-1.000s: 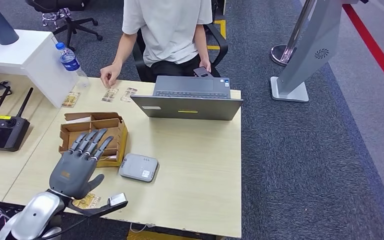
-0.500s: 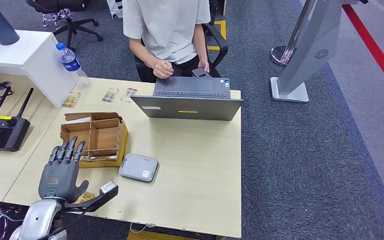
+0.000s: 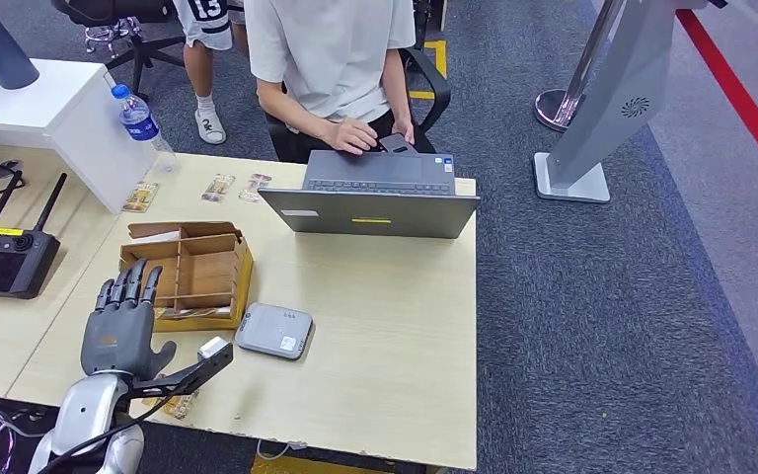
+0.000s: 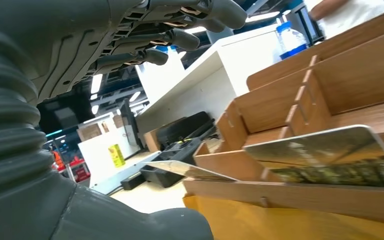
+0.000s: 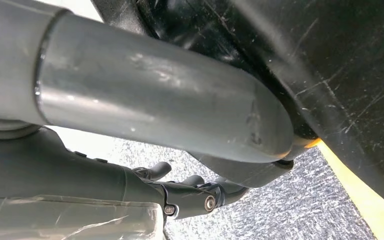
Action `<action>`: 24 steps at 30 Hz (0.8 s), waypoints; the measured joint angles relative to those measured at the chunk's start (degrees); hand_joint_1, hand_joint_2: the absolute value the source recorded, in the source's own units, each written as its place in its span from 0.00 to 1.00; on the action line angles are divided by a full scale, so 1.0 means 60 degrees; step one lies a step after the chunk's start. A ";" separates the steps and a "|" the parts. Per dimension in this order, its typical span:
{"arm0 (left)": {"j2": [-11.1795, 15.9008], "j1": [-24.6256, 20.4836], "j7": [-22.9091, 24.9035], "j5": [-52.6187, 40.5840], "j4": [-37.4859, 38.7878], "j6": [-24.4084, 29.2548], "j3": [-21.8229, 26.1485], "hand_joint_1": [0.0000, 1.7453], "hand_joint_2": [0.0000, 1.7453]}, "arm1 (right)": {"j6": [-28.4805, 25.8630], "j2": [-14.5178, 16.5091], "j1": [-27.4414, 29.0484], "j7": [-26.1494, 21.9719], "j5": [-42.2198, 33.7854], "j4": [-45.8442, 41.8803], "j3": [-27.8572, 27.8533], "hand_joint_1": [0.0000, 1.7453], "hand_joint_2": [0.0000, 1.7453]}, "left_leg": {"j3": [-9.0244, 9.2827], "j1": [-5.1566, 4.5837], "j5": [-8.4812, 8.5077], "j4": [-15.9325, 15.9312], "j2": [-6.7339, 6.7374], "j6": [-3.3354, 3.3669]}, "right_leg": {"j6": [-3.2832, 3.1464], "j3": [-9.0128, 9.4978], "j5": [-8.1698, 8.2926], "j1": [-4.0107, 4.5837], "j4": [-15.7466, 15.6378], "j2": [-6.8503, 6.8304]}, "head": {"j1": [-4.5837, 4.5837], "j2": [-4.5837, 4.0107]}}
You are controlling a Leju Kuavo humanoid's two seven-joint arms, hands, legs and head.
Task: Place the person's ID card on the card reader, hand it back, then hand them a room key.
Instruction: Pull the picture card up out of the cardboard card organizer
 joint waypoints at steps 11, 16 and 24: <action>-0.0159 -0.0799 -0.0364 -0.0006 0.1124 0.0137 -0.0002 0.00 1.00 | 0.0014 -0.0005 0.0002 -0.0081 0.0010 0.0002 0.0067 0.00 0.00 | 0.0001 0.0000 0.0000 0.0000 0.0002 0.0000 | 0.0000 -0.0004 0.0000 0.0000 0.0000 0.0003 | 0.0000 0.0000; -0.0207 -0.1131 -0.0375 -0.0061 0.1534 0.0160 -0.0022 0.25 1.00 | 0.0032 -0.0008 -0.0001 -0.0093 0.0011 0.0001 0.0109 0.00 0.00 | 0.0001 0.0000 0.0000 0.0000 0.0002 0.0000 | 0.0000 -0.0004 0.0000 0.0000 0.0000 0.0004 | 0.0000 0.0000; -0.0284 -0.1402 -0.0490 0.0275 0.1937 0.0113 -0.0071 1.00 1.00 | 0.0036 -0.0031 0.0000 -0.0121 0.0011 0.0000 0.0255 0.00 0.00 | 0.0001 0.0000 0.0000 0.0001 0.0003 0.0000 | 0.0000 -0.0005 0.0000 0.0000 0.0000 0.0006 | 0.0000 0.0000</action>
